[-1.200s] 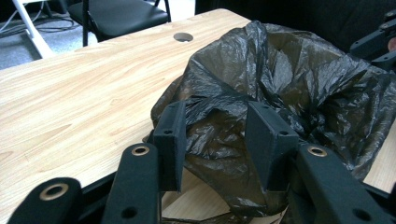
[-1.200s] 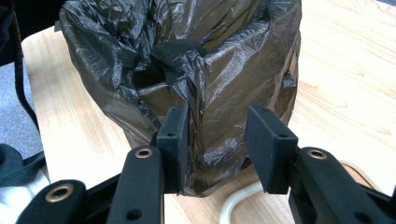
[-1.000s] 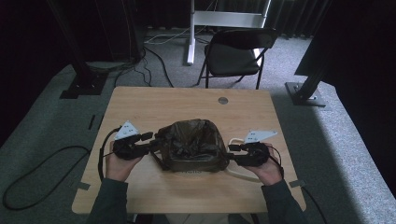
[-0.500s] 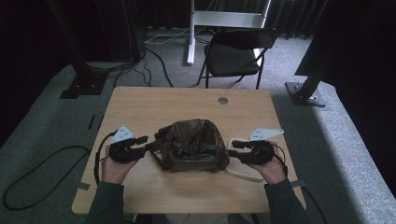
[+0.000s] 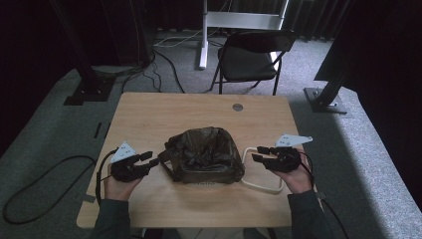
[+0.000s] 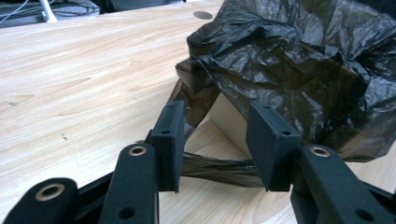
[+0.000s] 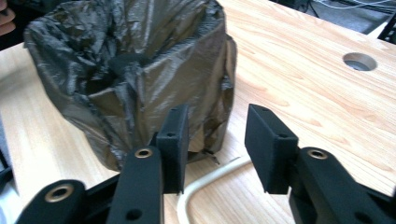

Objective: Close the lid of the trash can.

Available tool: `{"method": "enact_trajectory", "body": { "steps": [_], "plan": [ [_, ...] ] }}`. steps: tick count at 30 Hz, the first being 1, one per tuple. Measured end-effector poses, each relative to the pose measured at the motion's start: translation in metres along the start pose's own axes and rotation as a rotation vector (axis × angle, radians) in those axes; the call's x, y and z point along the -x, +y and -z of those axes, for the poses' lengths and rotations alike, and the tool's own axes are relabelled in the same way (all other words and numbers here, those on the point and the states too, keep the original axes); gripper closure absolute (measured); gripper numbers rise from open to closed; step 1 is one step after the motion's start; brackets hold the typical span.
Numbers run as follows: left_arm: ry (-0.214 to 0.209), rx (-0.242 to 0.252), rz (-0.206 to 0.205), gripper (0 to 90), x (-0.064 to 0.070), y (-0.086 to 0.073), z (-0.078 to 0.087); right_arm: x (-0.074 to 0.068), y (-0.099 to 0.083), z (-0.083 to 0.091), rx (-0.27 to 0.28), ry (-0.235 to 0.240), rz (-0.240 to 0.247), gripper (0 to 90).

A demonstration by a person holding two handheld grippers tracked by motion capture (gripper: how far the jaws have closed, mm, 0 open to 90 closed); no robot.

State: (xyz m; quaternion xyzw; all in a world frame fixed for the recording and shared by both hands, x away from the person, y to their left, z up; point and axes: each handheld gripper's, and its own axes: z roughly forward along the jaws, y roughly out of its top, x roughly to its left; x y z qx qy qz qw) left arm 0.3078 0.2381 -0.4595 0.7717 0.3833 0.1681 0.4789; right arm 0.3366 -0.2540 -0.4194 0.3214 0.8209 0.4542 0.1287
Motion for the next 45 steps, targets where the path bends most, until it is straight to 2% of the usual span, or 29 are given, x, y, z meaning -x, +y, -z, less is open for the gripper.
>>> {"method": "enact_trajectory", "body": {
  "steps": [4,9,11,14,15,16,17,18,19,20,21,23,27,28,31,32,34,39,40,45],
  "plan": [
    [-0.013,-0.024,-0.008,57.9,0.003,-0.008,-0.005,0.011,-0.004,0.0,-0.021,-0.024,-0.005,67.2],
    [0.001,-0.025,0.016,57.9,-0.002,-0.018,-0.007,0.026,-0.012,-0.001,-0.028,-0.055,-0.05,68.1],
    [0.003,-0.031,0.026,57.9,-0.003,-0.023,-0.009,0.029,-0.014,-0.002,-0.034,-0.068,-0.053,68.0],
    [0.001,-0.049,0.029,57.7,-0.005,-0.027,-0.011,0.034,-0.017,-0.005,-0.043,-0.116,-0.054,64.5],
    [-0.003,-0.052,0.03,57.7,-0.007,-0.029,-0.013,0.034,-0.017,-0.005,-0.043,-0.116,-0.054,64.5],
    [-0.003,-0.058,0.031,57.4,-0.008,-0.031,-0.014,0.041,-0.021,-0.009,-0.055,-0.164,-0.053,62.4],
    [-0.003,-0.058,0.031,57.2,-0.008,-0.031,-0.014,0.041,-0.021,-0.009,-0.055,-0.164,-0.053,62.4],
    [0.004,-0.057,0.029,57.1,-0.009,-0.031,-0.015,0.049,-0.026,-0.014,-0.073,-0.192,-0.072,62.0],
    [0.004,-0.057,0.029,57.1,-0.009,-0.031,-0.015,0.049,-0.026,-0.014,-0.073,-0.192,-0.072,62.0],
    [0.012,-0.054,0.031,57.1,-0.01,-0.032,-0.016,0.058,-0.032,-0.019,-0.098,-0.215,-0.086,62.0],
    [0.012,-0.054,0.031,57.1,-0.01,-0.032,-0.016,0.058,-0.032,-0.019,-0.098,-0.215,-0.086,62.0],
    [0.012,-0.057,0.036,57.1,-0.011,-0.032,-0.017,0.068,-0.042,-0.026,-0.118,-0.224,-0.115,62.1],
    [0.006,-0.064,0.043,57.0,-0.012,-0.034,-0.019,0.076,-0.051,-0.032,-0.149,-0.241,-0.129,62.5],
    [0.005,-0.062,0.043,57.0,-0.012,-0.034,-0.019,0.081,-0.055,-0.035,-0.163,-0.257,-0.142,63.1],
    [0.004,-0.061,0.048,57.0,-0.012,-0.034,-0.019,0.087,-0.059,-0.036,-0.182,-0.27,-0.147,63.2],
    [0.006,-0.064,0.048,57.0,-0.012,-0.034,-0.019,0.092,-0.063,-0.037,-0.206,-0.289,-0.145,63.1],
    [0.0,-0.062,0.049,56.7,-0.013,-0.034,-0.02,0.097,-0.066,-0.037,-0.213,-0.287,-0.153,63.1],
    [-0.003,-0.064,0.048,56.5,-0.012,-0.034,-0.021,0.105,-0.078,-0.039,-0.229,-0.304,-0.169,63.0],
    [-0.003,-0.068,0.045,56.6,-0.012,-0.034,-0.021,0.109,-0.084,-0.04,-0.243,-0.313,-0.185,63.0],
    [-0.003,-0.074,0.047,56.5,-0.012,-0.035,-0.023,0.111,-0.09,-0.04,-0.256,-0.319,-0.195,63.4]
  ]
}}
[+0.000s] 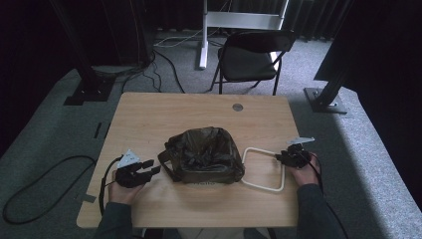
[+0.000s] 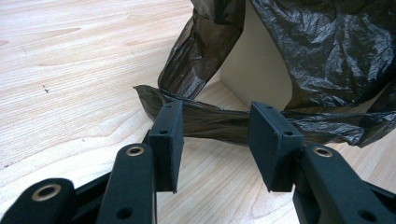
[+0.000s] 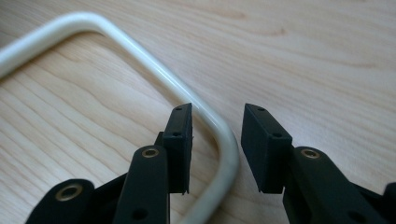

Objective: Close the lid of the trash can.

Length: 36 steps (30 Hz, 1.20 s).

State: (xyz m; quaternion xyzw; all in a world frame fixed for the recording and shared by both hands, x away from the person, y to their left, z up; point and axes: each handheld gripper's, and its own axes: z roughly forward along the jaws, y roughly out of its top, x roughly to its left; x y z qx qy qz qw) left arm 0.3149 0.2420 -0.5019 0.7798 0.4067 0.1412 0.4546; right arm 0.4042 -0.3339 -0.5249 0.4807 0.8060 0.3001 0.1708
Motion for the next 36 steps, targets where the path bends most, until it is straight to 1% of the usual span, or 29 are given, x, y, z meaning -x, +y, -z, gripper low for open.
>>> {"method": "enact_trajectory", "body": {
  "steps": [1,2,3,7,12,16,18,19,23,26,28,31,33,35,36],
  "plan": [
    [0.0,-0.005,-0.005,56.5,0.0,0.0,0.0,0.002,-0.004,-0.002,-0.009,0.001,-0.011,64.5],
    [-0.001,-0.005,-0.006,56.5,0.0,0.0,0.0,0.003,-0.005,-0.003,-0.013,-0.004,-0.013,64.5],
    [-0.002,-0.005,-0.007,56.5,0.0,0.0,-0.001,0.003,-0.006,-0.004,-0.013,0.001,-0.018,64.6],
    [0.001,-0.005,-0.006,56.5,0.001,0.0,0.0,0.001,-0.007,-0.003,-0.012,-0.01,-0.011,68.3],
    [0.001,0.001,-0.002,56.5,0.001,0.0,0.0,0.002,-0.01,0.0,-0.015,-0.026,-0.026,68.4],
    [0.0,-0.006,-0.007,56.5,0.001,0.0,0.0,0.002,-0.011,0.001,-0.017,-0.032,-0.03,69.0],
    [0.002,-0.01,-0.008,56.6,0.002,0.0,-0.001,0.0,-0.011,0.002,-0.021,-0.036,-0.034,72.7],
    [0.003,-0.011,-0.01,56.5,0.002,0.0,-0.001,-0.001,-0.011,0.002,-0.022,-0.037,-0.028,73.3],
    [0.004,-0.008,-0.014,56.5,0.002,0.0,0.0,0.0,-0.013,0.004,-0.027,-0.043,-0.034,72.7],
    [0.005,-0.008,-0.013,56.5,0.002,0.0,0.0,0.0,-0.014,0.005,-0.032,-0.046,-0.044,69.0],
    [0.004,-0.011,-0.011,56.5,0.002,0.0,-0.001,-0.001,-0.015,0.007,-0.038,-0.042,-0.042,68.3],
    [0.004,-0.016,-0.016,56.5,0.002,0.0,-0.002,-0.003,-0.014,0.007,-0.046,-0.048,-0.026,75.5],
    [0.004,-0.016,-0.016,56.5,0.003,0.0,-0.002,-0.005,-0.013,0.007,-0.048,-0.056,-0.004,76.3],
    [0.004,-0.016,-0.016,56.5,0.003,0.0,-0.002,-0.006,-0.013,0.007,-0.05,-0.06,-0.004,76.3],
    [0.005,-0.017,-0.017,56.6,0.003,0.001,-0.002,-0.007,-0.013,0.006,-0.051,-0.069,0.005,76.7]
  ]
}}
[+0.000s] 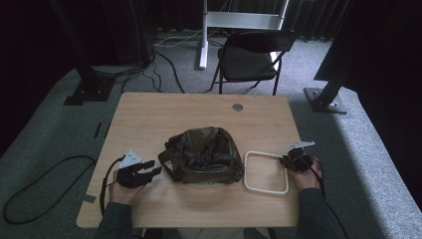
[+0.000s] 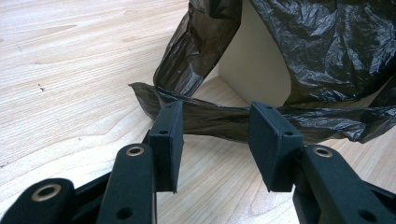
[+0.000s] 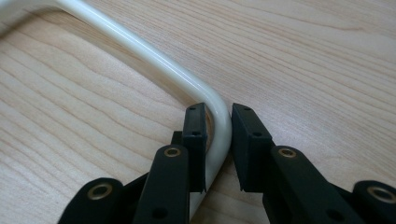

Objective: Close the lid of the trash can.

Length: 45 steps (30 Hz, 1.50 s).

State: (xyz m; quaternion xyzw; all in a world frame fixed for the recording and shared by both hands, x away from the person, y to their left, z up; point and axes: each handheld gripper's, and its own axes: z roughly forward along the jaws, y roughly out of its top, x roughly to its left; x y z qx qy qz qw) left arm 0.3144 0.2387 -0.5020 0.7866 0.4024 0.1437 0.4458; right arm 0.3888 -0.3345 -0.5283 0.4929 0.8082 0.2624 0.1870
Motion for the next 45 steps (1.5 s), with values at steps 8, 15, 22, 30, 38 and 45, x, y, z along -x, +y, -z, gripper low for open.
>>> {"method": "enact_trajectory", "body": {
  "steps": [8,15,22,30,38,45],
  "plan": [
    [0.006,-0.003,-0.001,56.6,-0.001,0.0,0.0,-0.002,0.003,-0.001,-0.003,-0.019,0.016,77.0],
    [0.006,-0.005,0.001,56.6,0.0,0.0,-0.001,0.001,0.011,0.003,0.002,-0.031,0.03,77.1],
    [0.009,-0.001,0.002,56.6,-0.001,0.0,-0.001,0.004,0.02,0.008,0.023,-0.029,0.025,77.1],
    [0.009,-0.001,0.001,56.6,0.0,0.0,-0.001,0.013,0.035,0.03,0.069,-0.031,0.011,77.1],
    [0.01,-0.005,0.002,56.6,-0.001,0.0,-0.001,0.017,0.049,0.049,0.102,-0.031,0.016,77.2],
    [0.01,-0.003,0.004,56.7,-0.001,-0.001,-0.001,0.017,0.061,0.066,0.119,-0.018,0.006,77.3]
  ]
}}
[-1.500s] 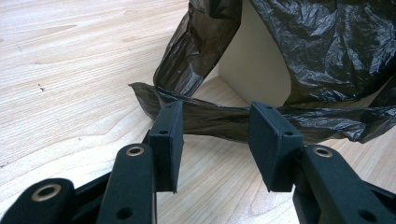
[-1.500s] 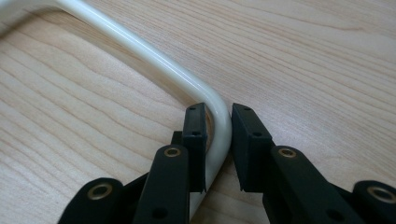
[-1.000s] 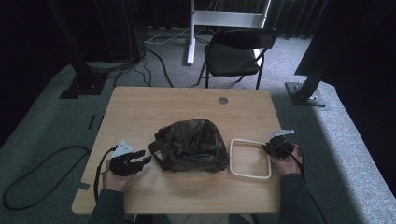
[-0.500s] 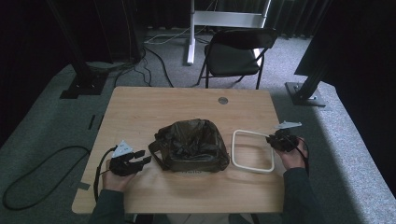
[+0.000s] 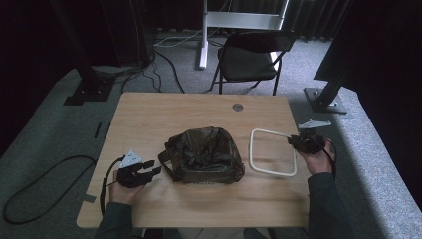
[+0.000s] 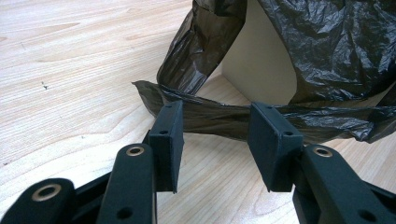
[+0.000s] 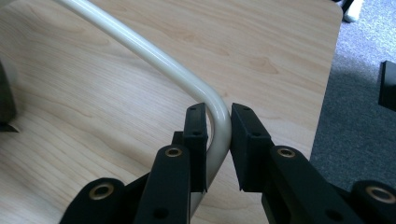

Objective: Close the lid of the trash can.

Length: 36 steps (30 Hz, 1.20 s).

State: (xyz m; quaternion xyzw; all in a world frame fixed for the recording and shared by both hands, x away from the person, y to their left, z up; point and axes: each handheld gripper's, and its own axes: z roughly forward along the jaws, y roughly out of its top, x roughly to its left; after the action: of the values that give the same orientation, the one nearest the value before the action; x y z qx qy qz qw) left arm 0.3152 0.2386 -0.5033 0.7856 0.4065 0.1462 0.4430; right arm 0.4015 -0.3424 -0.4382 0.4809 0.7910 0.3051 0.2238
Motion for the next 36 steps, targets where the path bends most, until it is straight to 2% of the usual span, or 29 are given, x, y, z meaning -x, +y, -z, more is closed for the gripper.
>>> {"method": "enact_trajectory", "body": {
  "steps": [7,21,27,31,36],
  "plan": [
    [0.001,0.0,-0.001,56.7,0.0,0.0,0.0,-0.007,0.013,0.01,0.017,-0.006,0.0,77.2],
    [0.002,-0.002,-0.004,56.7,0.0,0.0,0.0,-0.035,0.04,0.02,0.082,-0.001,-0.023,77.3],
    [0.002,-0.002,-0.004,56.7,0.0,0.0,0.0,-0.043,0.049,0.025,0.115,0.016,-0.035,80.1],
    [0.0,-0.003,-0.004,56.7,0.0,0.0,0.0,-0.056,0.057,0.023,0.118,0.024,-0.015,80.4],
    [0.001,0.002,-0.002,56.7,0.0,0.0,0.002,-0.064,0.052,0.004,0.065,0.018,-0.009,80.6]
  ]
}}
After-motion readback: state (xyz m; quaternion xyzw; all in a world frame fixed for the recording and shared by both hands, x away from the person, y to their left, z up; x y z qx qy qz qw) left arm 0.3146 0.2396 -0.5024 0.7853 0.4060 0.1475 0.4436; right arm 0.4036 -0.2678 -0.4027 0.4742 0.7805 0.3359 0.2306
